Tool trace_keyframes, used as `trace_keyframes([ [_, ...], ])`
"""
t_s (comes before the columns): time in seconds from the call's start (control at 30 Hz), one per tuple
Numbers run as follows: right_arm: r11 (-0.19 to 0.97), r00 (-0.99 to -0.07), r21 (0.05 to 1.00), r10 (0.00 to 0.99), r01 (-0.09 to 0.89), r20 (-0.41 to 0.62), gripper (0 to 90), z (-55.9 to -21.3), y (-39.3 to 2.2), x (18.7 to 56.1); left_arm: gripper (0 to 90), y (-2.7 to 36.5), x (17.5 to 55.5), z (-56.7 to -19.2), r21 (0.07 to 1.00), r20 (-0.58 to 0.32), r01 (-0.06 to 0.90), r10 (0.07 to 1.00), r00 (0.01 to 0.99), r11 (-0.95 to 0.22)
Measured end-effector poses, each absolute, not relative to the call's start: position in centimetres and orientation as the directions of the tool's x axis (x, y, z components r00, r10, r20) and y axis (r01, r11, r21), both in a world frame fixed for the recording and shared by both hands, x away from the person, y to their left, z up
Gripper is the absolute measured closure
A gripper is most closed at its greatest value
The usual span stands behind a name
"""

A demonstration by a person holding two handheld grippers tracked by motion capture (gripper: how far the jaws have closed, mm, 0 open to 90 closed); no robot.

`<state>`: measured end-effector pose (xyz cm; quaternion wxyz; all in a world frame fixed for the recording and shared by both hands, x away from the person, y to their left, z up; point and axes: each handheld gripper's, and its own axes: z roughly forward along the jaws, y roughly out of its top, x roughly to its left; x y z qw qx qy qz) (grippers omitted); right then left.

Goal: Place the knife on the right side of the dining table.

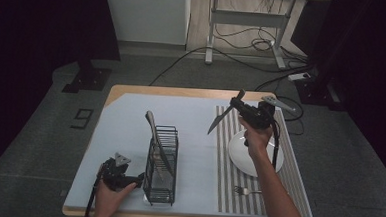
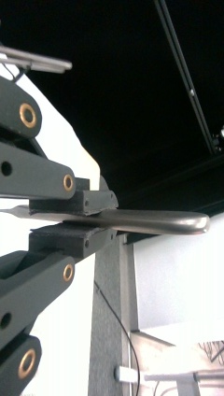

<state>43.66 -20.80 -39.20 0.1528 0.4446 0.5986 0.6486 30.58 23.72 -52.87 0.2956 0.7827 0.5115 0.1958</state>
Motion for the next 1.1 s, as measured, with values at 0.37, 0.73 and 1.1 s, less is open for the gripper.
trace_keyframes([
  [0.37, -0.259, -0.503, 0.908, 0.765, 0.33, 0.401, 83.7, -39.7, -22.2, 44.4, 0.0, 23.7, 30.6, -52.9, 0.663, 0.003, 0.685, 0.917, 0.4, -0.301],
  [0.73, -0.301, -0.457, 0.897, 0.78, 0.324, 0.427, 83.7, -40.6, -23.5, 45.9, 0.0, 23.7, 30.6, -52.9, 0.663, 0.003, 0.685, 0.916, 0.4, -0.302],
  [1.1, -0.324, -0.416, 0.892, 0.798, 0.314, 0.436, 83.7, -41.2, -24.6, 47.1, 0.0, 23.7, 30.6, -52.9, 0.663, 0.004, 0.685, 0.916, 0.401, -0.303],
])
